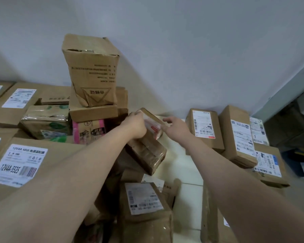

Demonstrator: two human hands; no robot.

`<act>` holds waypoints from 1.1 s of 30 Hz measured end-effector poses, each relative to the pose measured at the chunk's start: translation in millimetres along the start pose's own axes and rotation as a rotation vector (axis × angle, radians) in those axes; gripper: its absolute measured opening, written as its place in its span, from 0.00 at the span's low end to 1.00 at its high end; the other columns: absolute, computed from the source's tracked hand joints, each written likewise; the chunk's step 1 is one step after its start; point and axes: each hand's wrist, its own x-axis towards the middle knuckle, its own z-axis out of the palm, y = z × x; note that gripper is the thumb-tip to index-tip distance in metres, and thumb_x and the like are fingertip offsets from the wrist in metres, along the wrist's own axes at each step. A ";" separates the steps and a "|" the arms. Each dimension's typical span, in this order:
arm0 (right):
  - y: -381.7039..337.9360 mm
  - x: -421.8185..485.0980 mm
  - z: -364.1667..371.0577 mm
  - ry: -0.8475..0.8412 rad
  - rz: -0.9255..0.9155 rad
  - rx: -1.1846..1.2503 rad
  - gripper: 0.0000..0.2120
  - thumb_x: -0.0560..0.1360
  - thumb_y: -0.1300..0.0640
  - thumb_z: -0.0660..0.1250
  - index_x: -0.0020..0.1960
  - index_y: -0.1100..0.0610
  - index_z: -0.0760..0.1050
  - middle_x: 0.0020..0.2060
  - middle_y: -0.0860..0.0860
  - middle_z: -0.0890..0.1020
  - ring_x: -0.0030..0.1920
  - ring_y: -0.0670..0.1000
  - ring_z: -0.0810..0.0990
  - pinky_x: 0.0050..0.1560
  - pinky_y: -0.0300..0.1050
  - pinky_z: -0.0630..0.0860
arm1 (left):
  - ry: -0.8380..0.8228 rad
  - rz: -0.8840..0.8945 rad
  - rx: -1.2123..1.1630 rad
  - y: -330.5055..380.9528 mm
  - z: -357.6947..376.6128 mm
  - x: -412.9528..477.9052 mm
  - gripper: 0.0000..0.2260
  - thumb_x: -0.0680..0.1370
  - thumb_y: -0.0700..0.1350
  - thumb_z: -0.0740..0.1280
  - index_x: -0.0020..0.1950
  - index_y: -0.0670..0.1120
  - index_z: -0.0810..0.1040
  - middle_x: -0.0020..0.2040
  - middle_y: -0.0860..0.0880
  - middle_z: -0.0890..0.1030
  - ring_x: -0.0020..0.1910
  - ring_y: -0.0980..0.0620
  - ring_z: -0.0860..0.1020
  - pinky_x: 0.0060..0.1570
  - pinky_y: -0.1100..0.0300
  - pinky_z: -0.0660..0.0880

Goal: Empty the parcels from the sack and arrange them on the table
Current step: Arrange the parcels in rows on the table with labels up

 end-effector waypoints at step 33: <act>31.8 -41.2 14.9 0.294 0.040 -0.389 0.34 0.80 0.60 0.57 0.77 0.66 0.39 0.78 0.59 0.44 0.77 0.57 0.55 0.56 0.46 0.76 | -0.038 0.157 -0.536 52.2 63.8 43.4 0.27 0.76 0.36 0.57 0.73 0.56 0.67 0.67 0.51 0.76 0.65 0.46 0.74 0.65 0.50 0.71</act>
